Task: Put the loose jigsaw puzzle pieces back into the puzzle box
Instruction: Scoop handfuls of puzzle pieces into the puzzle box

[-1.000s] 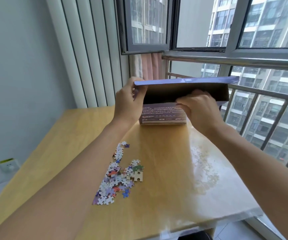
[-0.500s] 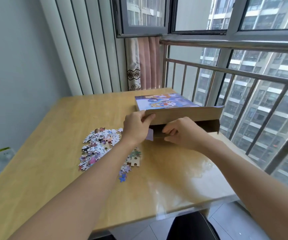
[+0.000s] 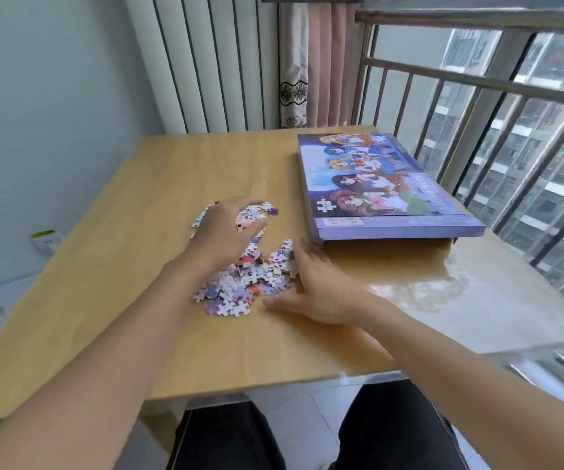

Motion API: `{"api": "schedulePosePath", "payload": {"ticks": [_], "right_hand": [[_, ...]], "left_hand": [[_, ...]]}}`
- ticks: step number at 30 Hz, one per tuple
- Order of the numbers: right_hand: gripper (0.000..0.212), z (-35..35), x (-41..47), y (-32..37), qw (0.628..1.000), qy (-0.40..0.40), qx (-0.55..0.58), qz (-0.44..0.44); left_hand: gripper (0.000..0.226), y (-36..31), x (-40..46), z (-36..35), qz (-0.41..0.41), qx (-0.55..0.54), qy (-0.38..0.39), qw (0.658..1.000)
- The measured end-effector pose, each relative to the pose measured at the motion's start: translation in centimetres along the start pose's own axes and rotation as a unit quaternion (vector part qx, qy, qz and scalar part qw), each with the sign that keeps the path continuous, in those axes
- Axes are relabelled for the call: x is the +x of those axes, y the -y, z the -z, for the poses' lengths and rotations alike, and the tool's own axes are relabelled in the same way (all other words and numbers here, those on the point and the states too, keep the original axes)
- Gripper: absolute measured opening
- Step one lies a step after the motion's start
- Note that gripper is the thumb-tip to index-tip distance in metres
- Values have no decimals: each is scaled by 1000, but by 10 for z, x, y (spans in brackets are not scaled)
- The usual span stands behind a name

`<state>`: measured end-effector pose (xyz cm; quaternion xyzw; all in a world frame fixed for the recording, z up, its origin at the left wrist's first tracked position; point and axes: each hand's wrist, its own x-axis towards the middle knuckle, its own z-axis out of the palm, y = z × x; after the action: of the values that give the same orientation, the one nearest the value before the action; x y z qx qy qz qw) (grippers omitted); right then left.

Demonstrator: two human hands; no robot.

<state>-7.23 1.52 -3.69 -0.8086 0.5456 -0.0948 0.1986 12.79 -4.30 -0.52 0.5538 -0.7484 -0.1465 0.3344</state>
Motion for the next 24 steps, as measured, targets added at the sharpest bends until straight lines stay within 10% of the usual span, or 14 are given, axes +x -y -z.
{"api": "schedulePosePath", "payload": {"ticks": [13,18,24], "right_hand": [[85,2,110,40,970,-152,190,-20],[90,11,163,37,982,-57,155,-94],[82,15,166,55,986,80,135,54]], "left_hand": [[84,75,-30,6,147,-98,-19,984],[57,81,-22,8,174,-128,-80,973],[49,85,-19,8,159,-58,-73,983]]}}
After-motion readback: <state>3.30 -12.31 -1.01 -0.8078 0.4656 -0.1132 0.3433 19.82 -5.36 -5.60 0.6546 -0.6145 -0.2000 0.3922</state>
